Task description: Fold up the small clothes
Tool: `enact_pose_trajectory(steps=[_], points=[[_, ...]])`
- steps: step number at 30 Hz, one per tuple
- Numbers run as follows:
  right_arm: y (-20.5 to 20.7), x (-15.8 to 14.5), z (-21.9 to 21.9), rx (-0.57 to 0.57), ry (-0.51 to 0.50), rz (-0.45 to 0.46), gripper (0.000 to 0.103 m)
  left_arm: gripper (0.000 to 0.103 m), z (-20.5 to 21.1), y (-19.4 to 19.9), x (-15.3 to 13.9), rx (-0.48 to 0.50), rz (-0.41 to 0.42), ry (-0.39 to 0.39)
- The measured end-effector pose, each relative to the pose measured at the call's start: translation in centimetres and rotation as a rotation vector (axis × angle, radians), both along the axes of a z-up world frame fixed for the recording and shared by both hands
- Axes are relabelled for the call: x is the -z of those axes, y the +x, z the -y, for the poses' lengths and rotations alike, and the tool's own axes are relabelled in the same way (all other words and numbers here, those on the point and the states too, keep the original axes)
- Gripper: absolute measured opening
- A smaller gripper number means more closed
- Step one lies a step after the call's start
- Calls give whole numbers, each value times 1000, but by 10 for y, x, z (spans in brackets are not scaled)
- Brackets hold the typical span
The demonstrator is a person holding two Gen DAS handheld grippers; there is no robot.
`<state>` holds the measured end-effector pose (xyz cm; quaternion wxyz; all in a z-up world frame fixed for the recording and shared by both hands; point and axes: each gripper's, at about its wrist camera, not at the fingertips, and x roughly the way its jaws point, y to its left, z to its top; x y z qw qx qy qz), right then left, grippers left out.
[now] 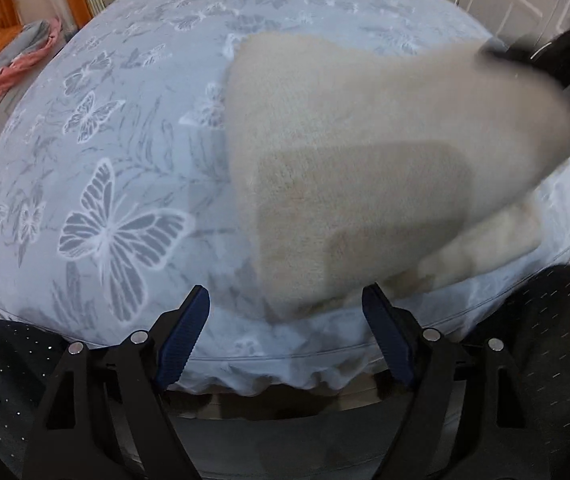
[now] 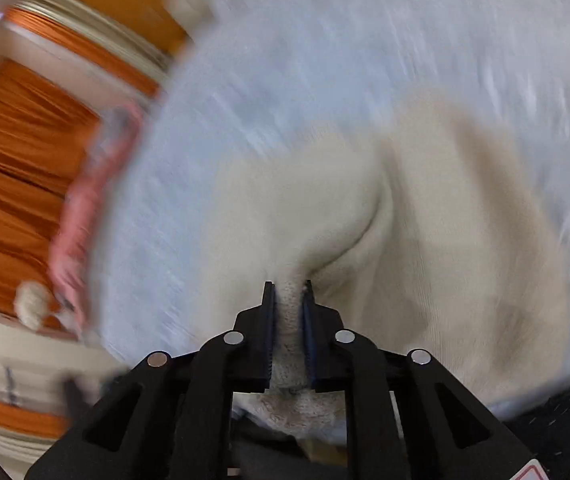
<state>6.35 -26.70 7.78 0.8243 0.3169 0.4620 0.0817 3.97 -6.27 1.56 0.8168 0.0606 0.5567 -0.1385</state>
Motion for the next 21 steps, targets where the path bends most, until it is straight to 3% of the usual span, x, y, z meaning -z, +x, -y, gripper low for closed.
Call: enact_pose_trajectory(steps=[3,4,6,7,9,10,11,12,13,16,18,20,21], points=[[-31,-61,30,69,-105,172,0,77,9,2,-9,28,28,-24],[-38,-66,40,98,-146,186,0,77,13,2,-9,38,32,-15],[-43,-41,70,150,-244,84,0,77,23,4,-4,58,28,18],[-41,-7,87,158,-250,-57,2,77,26,4,-2,61,18,27],[-51,21,106,217,-129,-166,10,77,27,3,-3,60,19,26],[-60,20,108,236,-18,-108,12,77,26,1,-4,56,21,28],[-64,16,105,239,26,-57,22,77,25,0,-4,52,21,28],[-64,11,99,238,32,-25,60,77,22,0,-3,45,16,25],[-62,9,93,233,12,-22,78,77,19,-1,-1,32,7,19],[-30,21,62,117,-43,-51,78,77,10,-1,2,-1,-15,20],[-11,46,46,62,2,-126,74,77,5,-1,0,-16,-11,32],[7,69,32,27,76,-213,56,77,0,2,-2,-33,1,40],[10,74,26,24,102,-228,38,77,-2,3,-3,-40,0,40]])
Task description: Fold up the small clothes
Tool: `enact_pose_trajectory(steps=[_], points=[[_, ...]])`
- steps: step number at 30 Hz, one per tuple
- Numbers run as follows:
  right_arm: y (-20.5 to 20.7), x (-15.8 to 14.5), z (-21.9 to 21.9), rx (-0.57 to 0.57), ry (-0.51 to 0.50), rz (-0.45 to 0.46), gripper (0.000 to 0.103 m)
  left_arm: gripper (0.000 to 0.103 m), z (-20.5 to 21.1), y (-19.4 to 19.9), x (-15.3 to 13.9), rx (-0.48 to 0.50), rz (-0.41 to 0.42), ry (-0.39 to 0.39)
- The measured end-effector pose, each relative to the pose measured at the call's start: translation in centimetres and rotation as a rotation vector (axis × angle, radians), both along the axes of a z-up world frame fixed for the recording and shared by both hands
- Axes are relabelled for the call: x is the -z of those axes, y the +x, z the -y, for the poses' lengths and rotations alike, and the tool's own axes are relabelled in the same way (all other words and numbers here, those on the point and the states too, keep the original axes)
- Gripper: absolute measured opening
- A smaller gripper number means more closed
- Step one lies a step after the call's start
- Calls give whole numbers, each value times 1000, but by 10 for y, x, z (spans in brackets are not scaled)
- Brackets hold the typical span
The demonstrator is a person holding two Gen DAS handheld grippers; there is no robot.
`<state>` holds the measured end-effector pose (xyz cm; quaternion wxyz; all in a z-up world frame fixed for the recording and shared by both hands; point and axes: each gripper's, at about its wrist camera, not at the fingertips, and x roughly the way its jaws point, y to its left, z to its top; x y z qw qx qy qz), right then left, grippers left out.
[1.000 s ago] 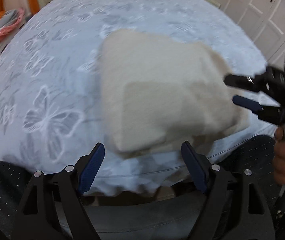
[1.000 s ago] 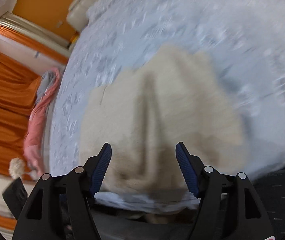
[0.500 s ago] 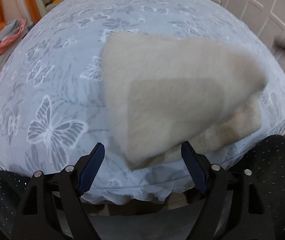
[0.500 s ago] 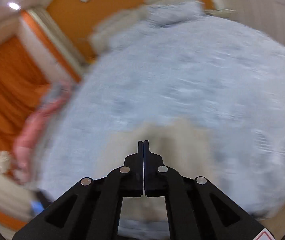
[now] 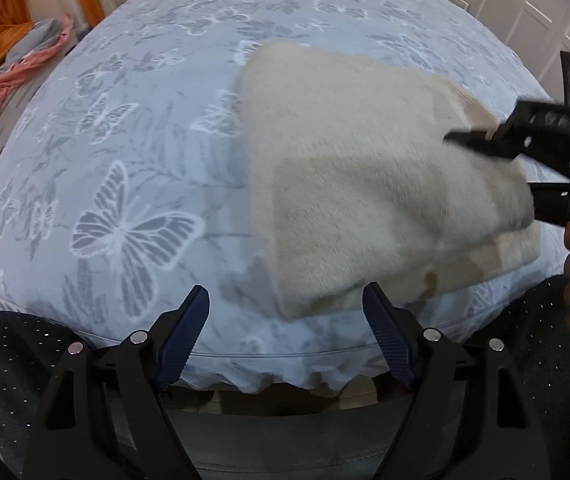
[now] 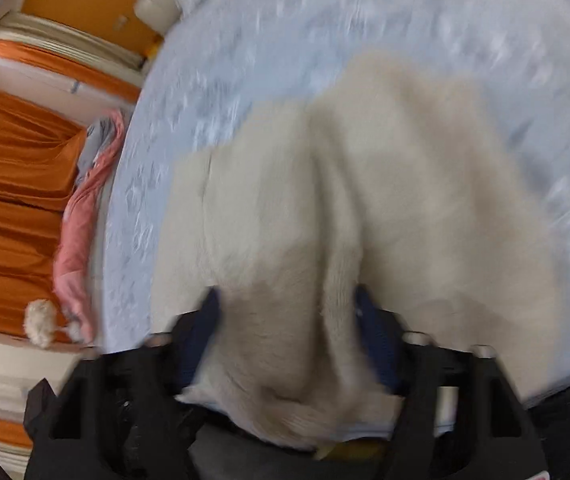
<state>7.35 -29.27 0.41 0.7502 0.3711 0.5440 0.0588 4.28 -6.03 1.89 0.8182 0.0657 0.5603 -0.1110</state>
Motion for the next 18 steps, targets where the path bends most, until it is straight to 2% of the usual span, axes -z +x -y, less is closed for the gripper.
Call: enact_pose_trajectory(steps=[1,3,5,7,8,9,10,11,13,14,16,18], points=[[0,-3,-6,2,-4,13,21,77,-2,1,-2,-7,-1,-5],[0,-25,-14,-14,-63,93,18,77,-5,2,-8,-15,5,-27],[-14,-75,-11,-10,-117,250,15,77,-7,1,-18,-10,22,-66],[-37,-118,3,25,-171,370,15,80,-5,-2,-28,0,36,-93],[-47,-127,12,49,-222,395,15,82,-3,-3,-31,9,44,-99],[-55,-129,21,78,-283,396,15,83,1,-3,-31,16,48,-95],[-62,-118,37,103,-366,342,15,83,5,-3,-29,22,46,-91],[-58,-99,44,98,-402,269,15,83,9,-3,-26,28,37,-91],[-50,-34,67,58,-407,25,15,83,18,-3,-22,33,19,-86],[-52,-23,72,65,-399,-7,15,83,24,-5,-22,41,14,-79],[-62,-34,76,99,-318,65,16,83,32,-8,-30,59,38,-73],[-65,-45,72,115,-300,122,17,83,39,-10,-37,79,63,-73]])
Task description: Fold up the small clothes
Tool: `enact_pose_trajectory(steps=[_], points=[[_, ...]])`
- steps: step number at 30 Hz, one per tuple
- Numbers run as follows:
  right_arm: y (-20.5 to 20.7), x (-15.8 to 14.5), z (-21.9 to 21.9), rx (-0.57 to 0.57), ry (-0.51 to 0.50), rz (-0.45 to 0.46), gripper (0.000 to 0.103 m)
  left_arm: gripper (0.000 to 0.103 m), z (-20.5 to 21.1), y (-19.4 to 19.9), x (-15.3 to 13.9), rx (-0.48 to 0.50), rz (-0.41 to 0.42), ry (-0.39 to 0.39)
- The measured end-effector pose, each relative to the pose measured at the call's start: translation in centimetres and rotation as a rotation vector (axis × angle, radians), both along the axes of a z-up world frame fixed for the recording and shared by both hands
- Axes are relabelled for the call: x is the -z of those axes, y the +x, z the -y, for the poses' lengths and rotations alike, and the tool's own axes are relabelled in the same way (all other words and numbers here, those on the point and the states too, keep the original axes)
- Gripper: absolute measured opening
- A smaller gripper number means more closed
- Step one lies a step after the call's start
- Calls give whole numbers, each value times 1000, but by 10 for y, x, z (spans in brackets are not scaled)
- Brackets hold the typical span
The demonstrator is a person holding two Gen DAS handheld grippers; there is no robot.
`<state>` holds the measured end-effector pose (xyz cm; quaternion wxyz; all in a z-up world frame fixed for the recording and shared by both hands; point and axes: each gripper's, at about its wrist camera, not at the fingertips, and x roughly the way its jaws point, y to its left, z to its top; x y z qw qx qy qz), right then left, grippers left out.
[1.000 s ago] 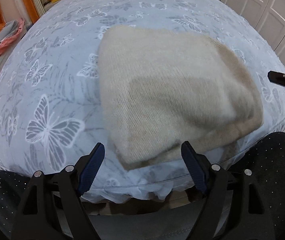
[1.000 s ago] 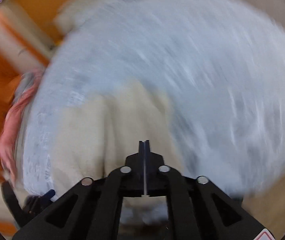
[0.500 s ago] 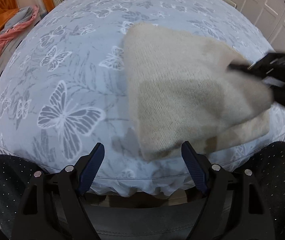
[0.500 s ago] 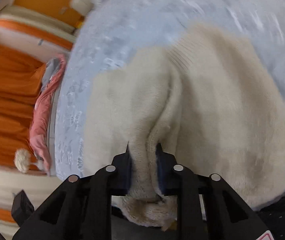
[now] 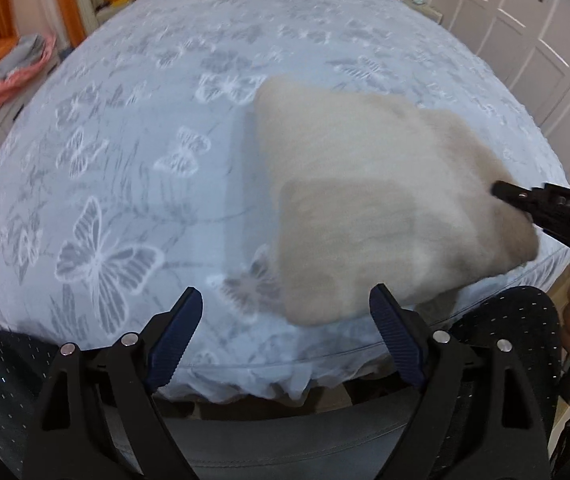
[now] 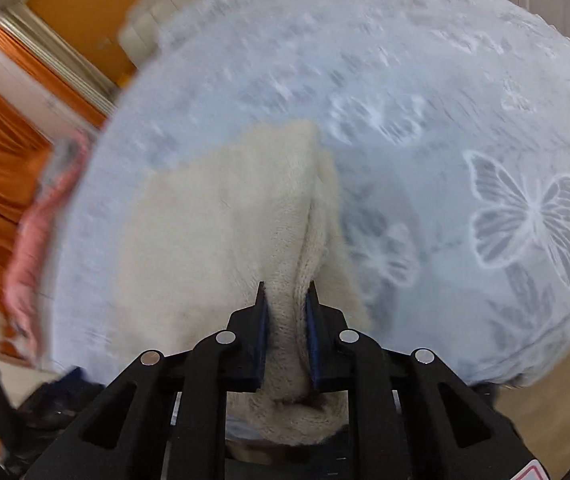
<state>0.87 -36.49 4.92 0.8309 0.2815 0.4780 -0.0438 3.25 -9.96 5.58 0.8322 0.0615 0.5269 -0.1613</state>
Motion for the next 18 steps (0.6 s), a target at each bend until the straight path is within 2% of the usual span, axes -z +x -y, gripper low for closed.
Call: enact_pose_trajectory(steps=[1,3,4,6,8,11,12,14,15,16,18], points=[[0,1,0,-3,-13,-3,17,83,6,1,-4,7,8,1],[6,12,0,-6,-62,-76,17,83,13,6,-9,9,5,2],[4,12,3,13,-36,-78,17,83,18,9,-12,4,9,3],[-6,-3,4,32,25,-4,17,85,27,15,-14,5,13,16],[-11,-9,3,47,5,29,20,85,37,19,-9,14,14,49],[-13,11,10,77,-87,-115,22,85,49,21,3,18,-4,96],[-17,10,11,86,-70,-113,22,85,50,20,3,17,-5,98],[-28,3,12,85,23,-40,31,85,53,17,3,27,2,103],[-29,4,11,81,49,-34,43,85,54,15,4,31,6,111],[-28,8,7,69,60,-43,49,85,56,14,5,32,6,121],[-26,23,-4,28,60,-103,49,85,57,12,7,34,-6,121]])
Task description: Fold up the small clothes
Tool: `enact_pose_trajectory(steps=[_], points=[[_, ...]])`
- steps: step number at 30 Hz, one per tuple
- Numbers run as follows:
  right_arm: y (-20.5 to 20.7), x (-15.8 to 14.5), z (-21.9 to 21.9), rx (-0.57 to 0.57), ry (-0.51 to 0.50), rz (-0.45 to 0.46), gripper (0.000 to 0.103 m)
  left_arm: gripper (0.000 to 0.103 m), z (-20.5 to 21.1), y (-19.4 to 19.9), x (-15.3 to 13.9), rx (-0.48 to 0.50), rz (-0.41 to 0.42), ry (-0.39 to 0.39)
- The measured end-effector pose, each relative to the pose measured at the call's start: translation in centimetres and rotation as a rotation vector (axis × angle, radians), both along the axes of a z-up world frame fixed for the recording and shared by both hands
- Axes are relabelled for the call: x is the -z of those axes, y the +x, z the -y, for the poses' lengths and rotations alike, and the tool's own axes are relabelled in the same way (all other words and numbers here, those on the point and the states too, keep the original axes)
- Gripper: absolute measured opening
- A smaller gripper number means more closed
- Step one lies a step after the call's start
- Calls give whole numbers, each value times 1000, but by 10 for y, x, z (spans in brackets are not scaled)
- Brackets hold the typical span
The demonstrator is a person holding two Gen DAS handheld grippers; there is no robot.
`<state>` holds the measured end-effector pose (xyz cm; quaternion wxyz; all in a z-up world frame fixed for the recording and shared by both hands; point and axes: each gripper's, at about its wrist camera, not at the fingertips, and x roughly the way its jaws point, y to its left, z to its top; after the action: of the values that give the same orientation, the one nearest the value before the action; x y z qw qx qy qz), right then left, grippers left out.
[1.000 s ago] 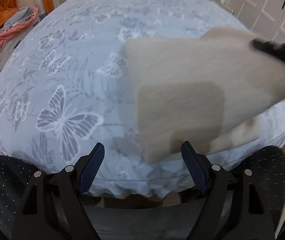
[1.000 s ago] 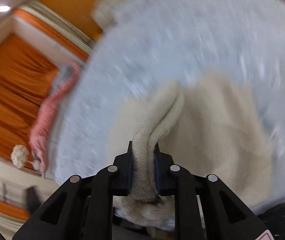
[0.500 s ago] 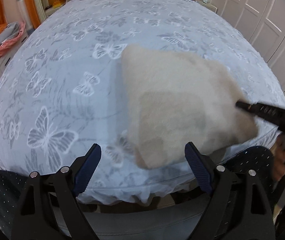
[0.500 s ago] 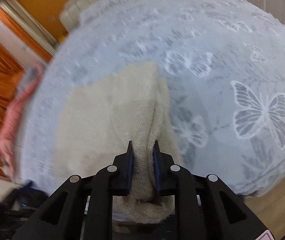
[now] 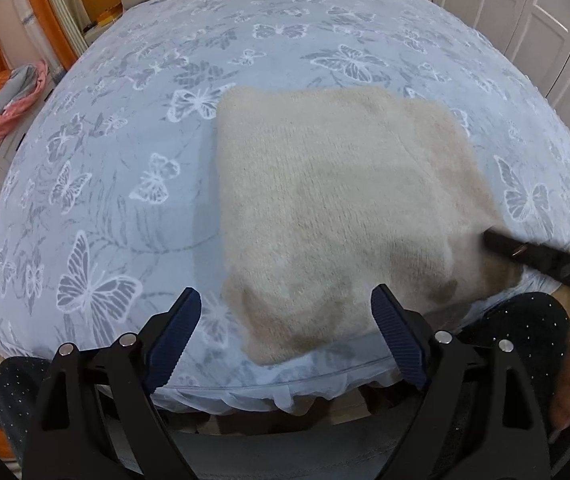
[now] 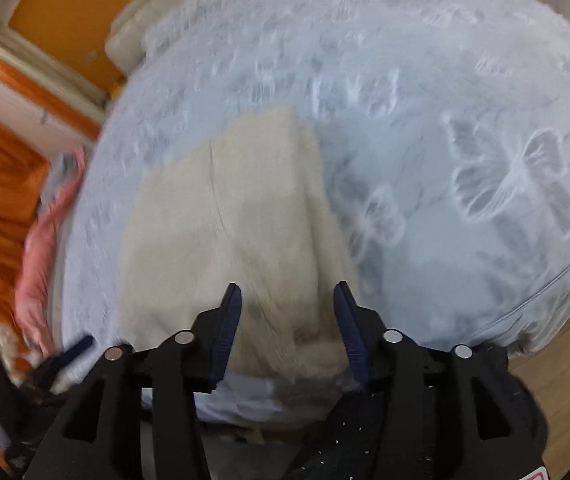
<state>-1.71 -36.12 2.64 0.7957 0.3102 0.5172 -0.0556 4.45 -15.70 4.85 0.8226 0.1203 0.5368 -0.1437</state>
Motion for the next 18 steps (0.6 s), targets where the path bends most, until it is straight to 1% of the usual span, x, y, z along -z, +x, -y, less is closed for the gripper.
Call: enact_pose_trajectory(steps=[1,2,3,5,8,9,10,11,12,13,14,15,17,18], points=[[2,9,-5,-11,3,-26,39,85,1,-1,1,-2,-5,6],[3,16,-8,-10,7,-34,27,85,1,-2,1,0,-5,9],[4,17,-11,-15,15,-30,19,85,2,-4,1,4,-1,13],[1,-5,-17,-29,6,58,16,85,2,-7,0,9,11,32],[-8,-59,-24,-65,0,249,15,85,1,-8,0,4,12,36],[-12,-70,-24,-75,-5,294,15,85,0,-8,0,0,10,32],[-12,-69,-23,-84,-27,293,14,85,0,-8,1,-5,5,32],[-6,-56,-21,-83,-54,233,14,85,0,-8,2,-7,0,33],[3,-29,-17,-88,-100,108,14,85,0,-8,2,-7,-3,33],[11,5,-12,-100,-118,-38,14,85,0,-8,3,-6,-7,36],[11,22,-7,-79,-84,-98,14,85,0,-9,3,-3,-7,40],[8,23,-3,-52,-45,-96,15,85,-1,-10,2,-1,1,45],[5,-2,-3,-49,-40,-1,18,85,-3,-11,3,-6,4,51],[5,-8,-4,-57,-40,16,24,85,-4,-10,4,-13,-4,47]])
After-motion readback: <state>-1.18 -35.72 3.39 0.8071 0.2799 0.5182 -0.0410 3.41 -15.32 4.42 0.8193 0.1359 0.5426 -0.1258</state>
